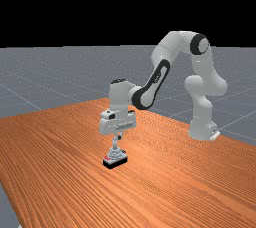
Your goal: Turn on the trigger
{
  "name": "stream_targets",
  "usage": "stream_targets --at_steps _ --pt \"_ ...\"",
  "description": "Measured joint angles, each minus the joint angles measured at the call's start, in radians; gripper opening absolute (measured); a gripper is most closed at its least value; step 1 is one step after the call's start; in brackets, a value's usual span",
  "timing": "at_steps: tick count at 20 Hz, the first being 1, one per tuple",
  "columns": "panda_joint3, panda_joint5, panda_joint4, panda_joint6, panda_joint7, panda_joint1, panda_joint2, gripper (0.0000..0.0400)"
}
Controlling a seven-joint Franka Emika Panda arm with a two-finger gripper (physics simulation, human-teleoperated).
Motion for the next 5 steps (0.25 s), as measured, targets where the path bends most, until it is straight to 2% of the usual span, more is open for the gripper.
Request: stream_targets --at_steps 4,5 --pt "0.001 -0.015 0.036 -0.020 -0.013 -0.001 0.018 0.0000" --pt "-0.005 -0.018 0.070 -0.056 0.020 0.003 0.035 0.0000"
